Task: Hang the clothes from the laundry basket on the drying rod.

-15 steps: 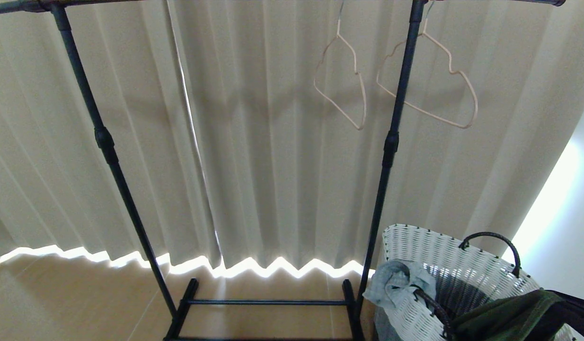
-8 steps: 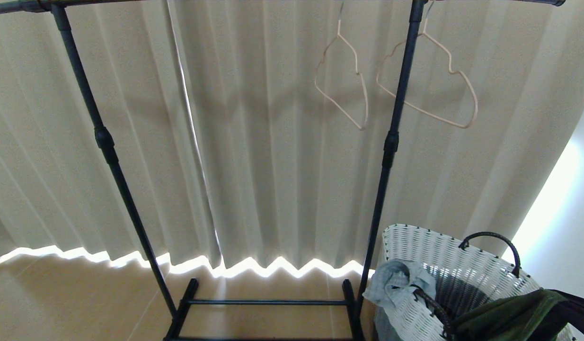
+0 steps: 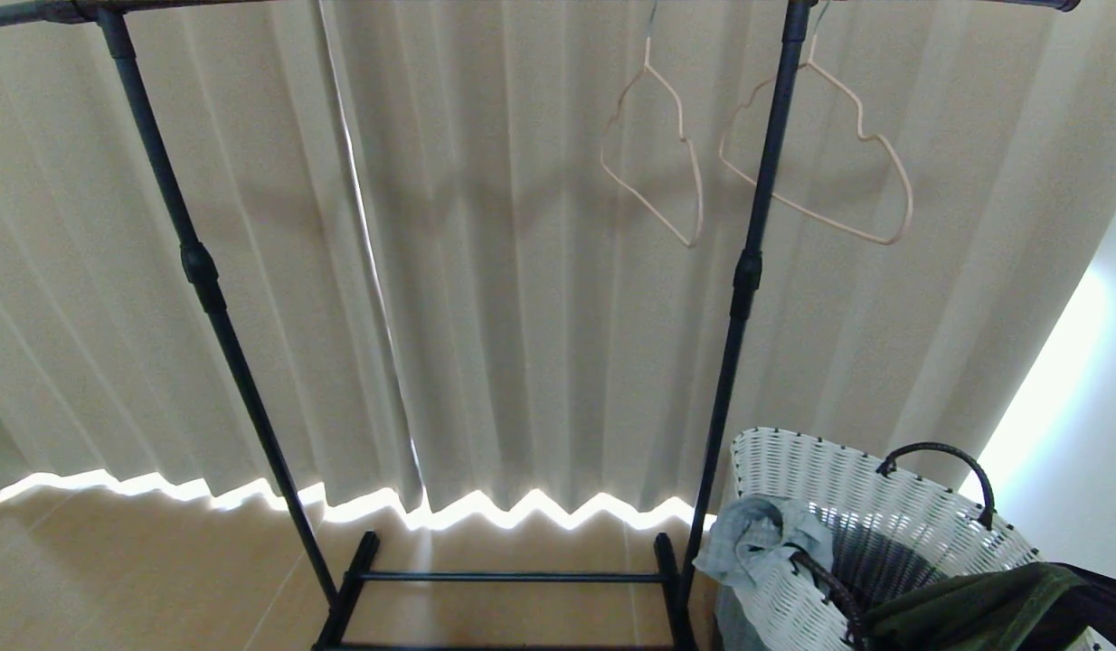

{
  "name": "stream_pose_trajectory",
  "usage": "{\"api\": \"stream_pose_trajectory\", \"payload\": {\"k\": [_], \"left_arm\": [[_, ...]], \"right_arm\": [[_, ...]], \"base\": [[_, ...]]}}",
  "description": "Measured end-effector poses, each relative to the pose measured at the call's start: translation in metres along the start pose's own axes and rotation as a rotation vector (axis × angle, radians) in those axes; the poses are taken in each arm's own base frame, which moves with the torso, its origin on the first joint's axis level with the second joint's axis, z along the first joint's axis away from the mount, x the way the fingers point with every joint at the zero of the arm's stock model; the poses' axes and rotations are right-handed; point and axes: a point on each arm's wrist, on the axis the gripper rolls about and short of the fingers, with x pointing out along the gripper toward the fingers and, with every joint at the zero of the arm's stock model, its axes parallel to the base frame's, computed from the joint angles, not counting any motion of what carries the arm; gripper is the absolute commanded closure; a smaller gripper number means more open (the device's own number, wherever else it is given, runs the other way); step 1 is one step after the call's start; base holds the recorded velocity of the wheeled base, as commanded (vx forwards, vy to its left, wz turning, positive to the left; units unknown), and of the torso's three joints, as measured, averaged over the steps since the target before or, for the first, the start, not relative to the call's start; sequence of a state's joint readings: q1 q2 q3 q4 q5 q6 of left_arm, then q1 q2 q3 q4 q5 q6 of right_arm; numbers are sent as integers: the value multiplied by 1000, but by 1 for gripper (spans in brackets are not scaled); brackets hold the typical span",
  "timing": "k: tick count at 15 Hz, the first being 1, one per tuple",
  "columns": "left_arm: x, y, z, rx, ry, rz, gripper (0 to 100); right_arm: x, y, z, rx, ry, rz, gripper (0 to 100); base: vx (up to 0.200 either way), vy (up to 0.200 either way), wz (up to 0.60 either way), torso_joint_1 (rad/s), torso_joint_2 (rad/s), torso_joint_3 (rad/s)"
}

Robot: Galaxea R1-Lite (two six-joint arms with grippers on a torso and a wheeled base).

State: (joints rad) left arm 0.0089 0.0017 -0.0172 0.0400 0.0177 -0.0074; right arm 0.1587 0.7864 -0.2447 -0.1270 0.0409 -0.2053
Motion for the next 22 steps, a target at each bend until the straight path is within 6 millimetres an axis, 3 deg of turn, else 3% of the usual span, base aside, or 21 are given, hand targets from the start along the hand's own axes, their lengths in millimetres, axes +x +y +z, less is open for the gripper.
{"api": "stream_pose_trajectory", "payload": {"k": [2,10,17,22], "left_arm": [[0,0,0,0,1,0,0],[0,0,0,0,0,0,0],[0,0,0,-3,0,1,0],[0,0,0,-2,0,3,0]], "right_arm": [[0,0,0,0,0,0,100],[0,0,1,0,-3,-1,100],[0,0,2,0,-2,-2,100],[0,0,2,0,-4,-2,100]], "base": [[-200,0,0,2,2,2],[0,0,0,0,0,0],[0,200,0,4,0,2],[0,0,0,0,0,0]]}}
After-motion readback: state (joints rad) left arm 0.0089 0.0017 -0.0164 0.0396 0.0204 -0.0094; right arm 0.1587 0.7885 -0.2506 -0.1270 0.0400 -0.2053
